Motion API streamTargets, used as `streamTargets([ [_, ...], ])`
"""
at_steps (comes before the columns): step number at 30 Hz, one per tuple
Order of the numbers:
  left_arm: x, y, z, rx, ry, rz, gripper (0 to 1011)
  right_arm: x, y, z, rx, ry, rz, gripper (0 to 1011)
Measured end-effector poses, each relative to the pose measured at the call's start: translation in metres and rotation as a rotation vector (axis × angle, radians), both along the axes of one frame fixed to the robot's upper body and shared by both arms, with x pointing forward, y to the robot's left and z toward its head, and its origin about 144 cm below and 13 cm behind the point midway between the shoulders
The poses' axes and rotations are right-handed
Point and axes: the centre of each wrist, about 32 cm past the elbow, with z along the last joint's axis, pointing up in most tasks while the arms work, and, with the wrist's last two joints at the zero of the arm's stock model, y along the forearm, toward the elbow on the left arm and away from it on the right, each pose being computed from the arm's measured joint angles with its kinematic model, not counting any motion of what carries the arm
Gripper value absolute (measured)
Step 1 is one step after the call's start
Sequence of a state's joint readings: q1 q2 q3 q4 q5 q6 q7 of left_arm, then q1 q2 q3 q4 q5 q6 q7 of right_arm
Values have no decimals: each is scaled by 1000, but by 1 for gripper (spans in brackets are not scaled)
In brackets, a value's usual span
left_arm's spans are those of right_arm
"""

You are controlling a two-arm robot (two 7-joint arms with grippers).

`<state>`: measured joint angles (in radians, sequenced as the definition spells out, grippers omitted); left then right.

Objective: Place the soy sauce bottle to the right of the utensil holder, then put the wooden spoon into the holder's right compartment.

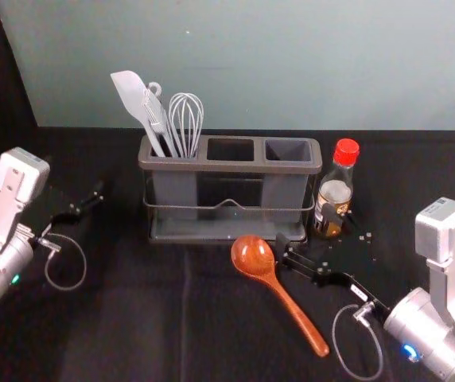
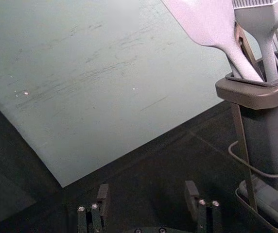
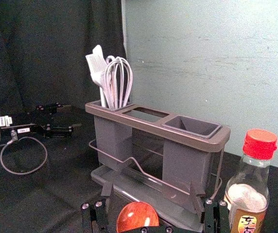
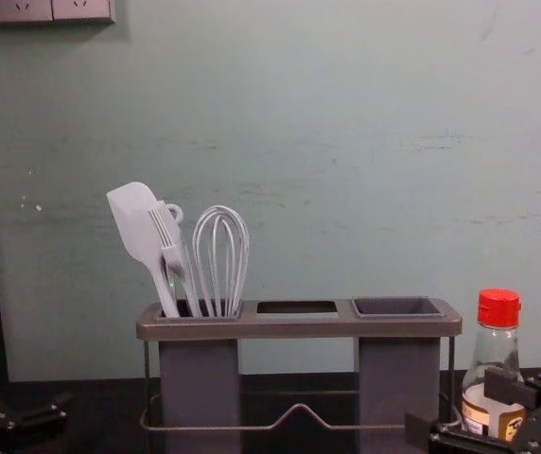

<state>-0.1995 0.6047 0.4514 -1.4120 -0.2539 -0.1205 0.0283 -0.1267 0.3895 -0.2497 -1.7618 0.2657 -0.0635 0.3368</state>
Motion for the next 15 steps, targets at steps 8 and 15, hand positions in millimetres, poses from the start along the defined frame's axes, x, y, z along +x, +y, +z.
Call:
streamTargets([
  [8, 0, 0, 0, 0, 0, 0, 1000, 3, 10, 7, -63, 74, 10, 1002],
  [15, 0, 0, 0, 0, 0, 0, 1000, 9, 24, 24, -160, 175, -14, 1002],
])
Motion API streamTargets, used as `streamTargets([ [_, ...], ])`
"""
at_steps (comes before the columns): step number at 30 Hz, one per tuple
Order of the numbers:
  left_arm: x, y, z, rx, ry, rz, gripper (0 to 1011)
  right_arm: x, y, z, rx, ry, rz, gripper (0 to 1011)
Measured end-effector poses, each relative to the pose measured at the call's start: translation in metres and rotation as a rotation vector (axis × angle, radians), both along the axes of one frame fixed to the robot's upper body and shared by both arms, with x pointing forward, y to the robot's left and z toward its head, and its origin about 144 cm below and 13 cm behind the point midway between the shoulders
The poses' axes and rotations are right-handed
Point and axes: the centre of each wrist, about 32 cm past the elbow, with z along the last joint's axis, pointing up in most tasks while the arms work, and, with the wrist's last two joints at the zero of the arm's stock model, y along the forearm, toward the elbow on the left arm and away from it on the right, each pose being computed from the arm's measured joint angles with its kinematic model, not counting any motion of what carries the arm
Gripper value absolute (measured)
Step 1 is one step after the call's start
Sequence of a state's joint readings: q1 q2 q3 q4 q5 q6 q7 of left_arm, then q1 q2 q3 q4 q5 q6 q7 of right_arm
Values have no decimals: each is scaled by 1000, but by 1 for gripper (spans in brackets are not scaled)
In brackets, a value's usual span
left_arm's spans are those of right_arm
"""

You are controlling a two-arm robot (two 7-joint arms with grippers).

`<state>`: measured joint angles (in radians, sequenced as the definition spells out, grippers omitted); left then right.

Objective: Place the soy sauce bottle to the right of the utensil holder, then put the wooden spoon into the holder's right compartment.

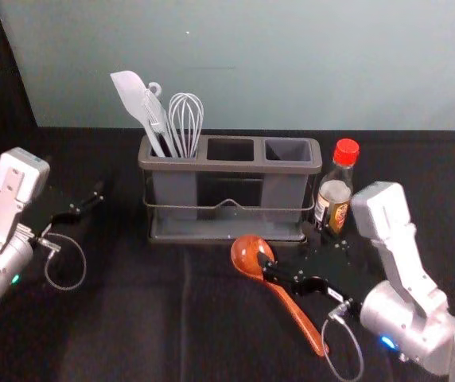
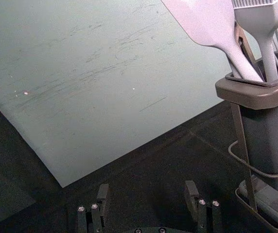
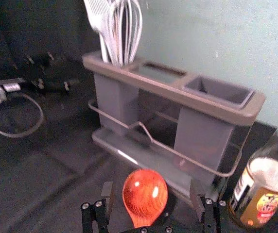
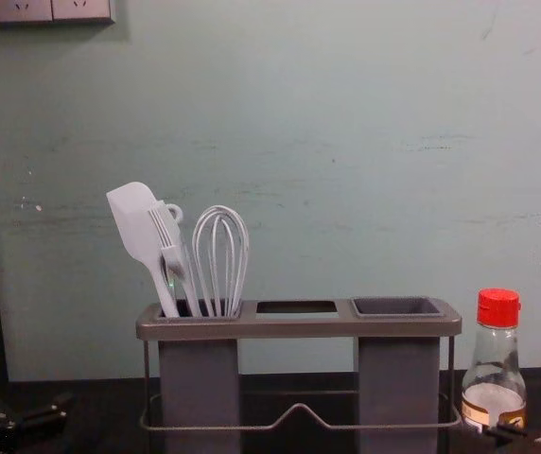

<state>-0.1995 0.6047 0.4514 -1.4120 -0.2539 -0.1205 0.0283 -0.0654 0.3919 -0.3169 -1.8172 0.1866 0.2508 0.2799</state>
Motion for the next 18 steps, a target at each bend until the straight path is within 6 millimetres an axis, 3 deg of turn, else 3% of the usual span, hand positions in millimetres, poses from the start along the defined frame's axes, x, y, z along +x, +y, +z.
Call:
streamTargets([
  [9, 0, 0, 0, 0, 0, 0, 1000, 23, 21, 29, -154, 184, -23, 1002],
  [18, 0, 0, 0, 0, 0, 0, 1000, 51, 35, 36, -207, 297, 3, 1002],
])
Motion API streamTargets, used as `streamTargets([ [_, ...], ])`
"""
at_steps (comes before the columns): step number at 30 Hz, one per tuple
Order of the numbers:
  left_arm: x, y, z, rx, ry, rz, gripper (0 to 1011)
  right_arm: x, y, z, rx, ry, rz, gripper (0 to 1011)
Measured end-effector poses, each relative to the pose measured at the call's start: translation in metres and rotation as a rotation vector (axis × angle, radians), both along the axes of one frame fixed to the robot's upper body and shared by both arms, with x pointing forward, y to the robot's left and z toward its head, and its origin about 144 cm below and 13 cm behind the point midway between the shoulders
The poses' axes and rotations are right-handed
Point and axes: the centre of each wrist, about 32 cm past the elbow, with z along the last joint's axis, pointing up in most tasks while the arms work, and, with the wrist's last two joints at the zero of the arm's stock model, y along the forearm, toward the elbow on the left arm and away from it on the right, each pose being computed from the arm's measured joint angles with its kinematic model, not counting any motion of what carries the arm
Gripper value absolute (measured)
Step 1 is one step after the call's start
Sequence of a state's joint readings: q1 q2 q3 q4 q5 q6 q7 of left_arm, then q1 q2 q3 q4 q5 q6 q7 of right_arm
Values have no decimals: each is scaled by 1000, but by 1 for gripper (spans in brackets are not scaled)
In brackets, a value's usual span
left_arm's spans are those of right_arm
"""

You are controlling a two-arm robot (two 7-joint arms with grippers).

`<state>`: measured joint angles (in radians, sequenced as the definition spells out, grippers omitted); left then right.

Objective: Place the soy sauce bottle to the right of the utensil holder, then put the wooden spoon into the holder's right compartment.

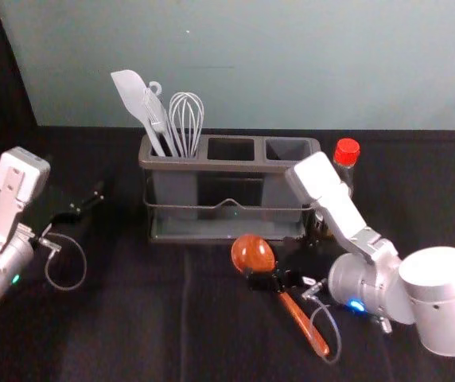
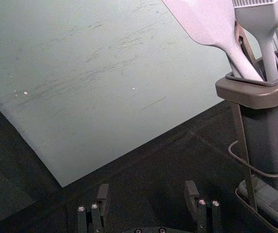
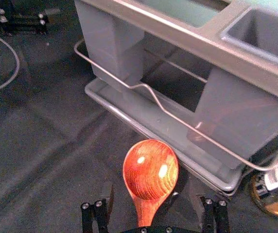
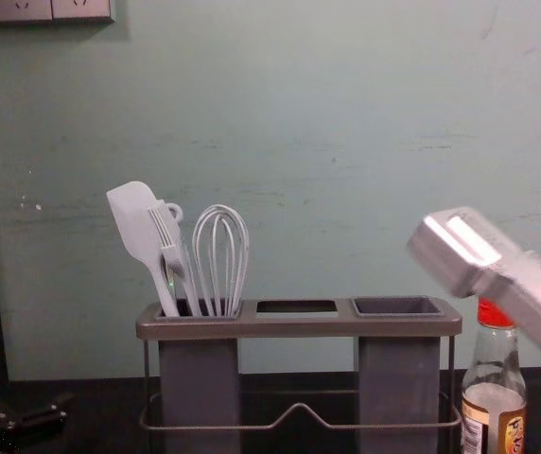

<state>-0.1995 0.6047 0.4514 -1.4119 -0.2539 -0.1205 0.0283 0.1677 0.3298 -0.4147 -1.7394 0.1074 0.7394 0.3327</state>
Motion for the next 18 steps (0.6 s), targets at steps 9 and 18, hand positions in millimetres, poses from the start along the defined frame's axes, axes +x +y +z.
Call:
streamTargets([
  [9, 0, 0, 0, 0, 0, 0, 1000, 18, 15, -6, -18, 56, -1, 1000],
  [18, 0, 0, 0, 0, 0, 0, 1000, 25, 20, -9, -16, 74, -3, 1000],
])
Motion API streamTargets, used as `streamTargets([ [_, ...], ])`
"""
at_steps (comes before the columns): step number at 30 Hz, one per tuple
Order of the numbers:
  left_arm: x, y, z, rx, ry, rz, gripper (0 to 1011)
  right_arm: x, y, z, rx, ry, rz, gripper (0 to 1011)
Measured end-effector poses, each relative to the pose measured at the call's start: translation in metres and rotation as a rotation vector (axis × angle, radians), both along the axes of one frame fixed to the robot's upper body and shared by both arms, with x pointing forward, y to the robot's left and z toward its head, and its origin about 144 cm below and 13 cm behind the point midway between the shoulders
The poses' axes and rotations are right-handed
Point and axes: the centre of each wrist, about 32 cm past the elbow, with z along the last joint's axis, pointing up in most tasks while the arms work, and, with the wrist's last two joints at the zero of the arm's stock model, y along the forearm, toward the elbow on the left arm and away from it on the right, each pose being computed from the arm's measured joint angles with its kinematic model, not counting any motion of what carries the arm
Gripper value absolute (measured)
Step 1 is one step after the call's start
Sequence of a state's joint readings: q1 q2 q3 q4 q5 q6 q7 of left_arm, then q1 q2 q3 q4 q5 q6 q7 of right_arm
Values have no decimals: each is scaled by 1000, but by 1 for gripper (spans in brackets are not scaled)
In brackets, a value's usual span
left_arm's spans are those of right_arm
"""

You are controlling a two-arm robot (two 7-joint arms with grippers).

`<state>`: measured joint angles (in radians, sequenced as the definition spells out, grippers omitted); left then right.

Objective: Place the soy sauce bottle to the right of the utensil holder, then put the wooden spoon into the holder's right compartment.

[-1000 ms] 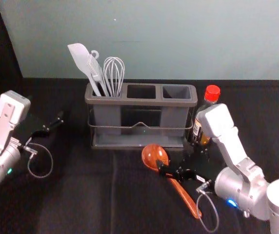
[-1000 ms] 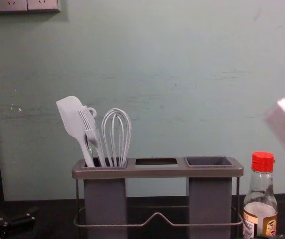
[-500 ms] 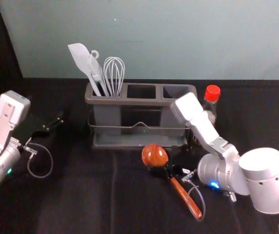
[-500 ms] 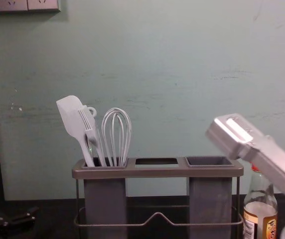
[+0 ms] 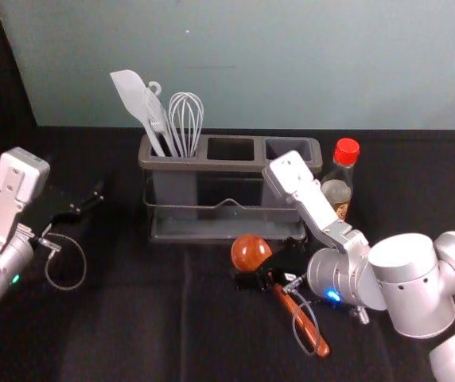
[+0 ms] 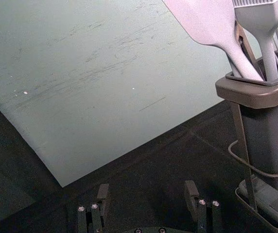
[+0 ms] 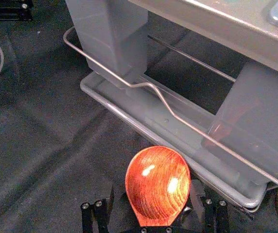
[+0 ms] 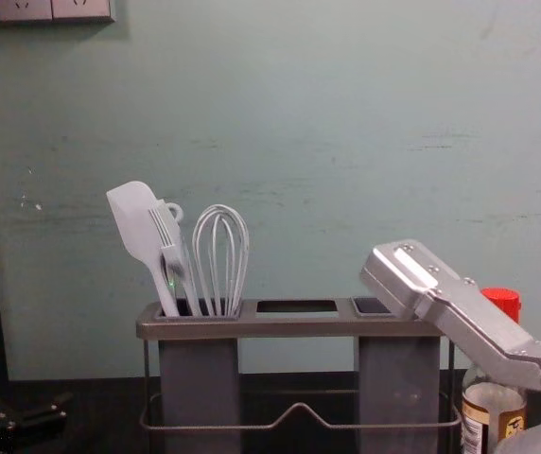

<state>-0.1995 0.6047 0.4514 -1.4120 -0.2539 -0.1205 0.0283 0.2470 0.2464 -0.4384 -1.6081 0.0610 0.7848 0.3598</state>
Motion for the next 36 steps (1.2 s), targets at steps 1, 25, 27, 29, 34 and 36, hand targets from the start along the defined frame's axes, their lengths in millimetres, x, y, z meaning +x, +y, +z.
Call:
streamTargets([
  [1, 0, 0, 0, 0, 0, 0, 1000, 1, 0, 0, -1, 1, 0, 1002],
  [25, 0, 0, 0, 0, 0, 0, 1000, 11, 9, -2, -15, 10, 8, 1000],
  [27, 0, 0, 0, 0, 0, 0, 1000, 11, 9, -3, -16, 9, 9, 1000],
  [29, 0, 0, 0, 0, 0, 0, 1000, 11, 10, -3, -17, 9, 12, 1002],
  [34, 0, 0, 0, 0, 0, 0, 1000, 11, 10, -5, -19, 10, 18, 1000],
  [36, 0, 0, 0, 0, 0, 0, 1000, 12, 10, -5, -20, 10, 20, 1002],
])
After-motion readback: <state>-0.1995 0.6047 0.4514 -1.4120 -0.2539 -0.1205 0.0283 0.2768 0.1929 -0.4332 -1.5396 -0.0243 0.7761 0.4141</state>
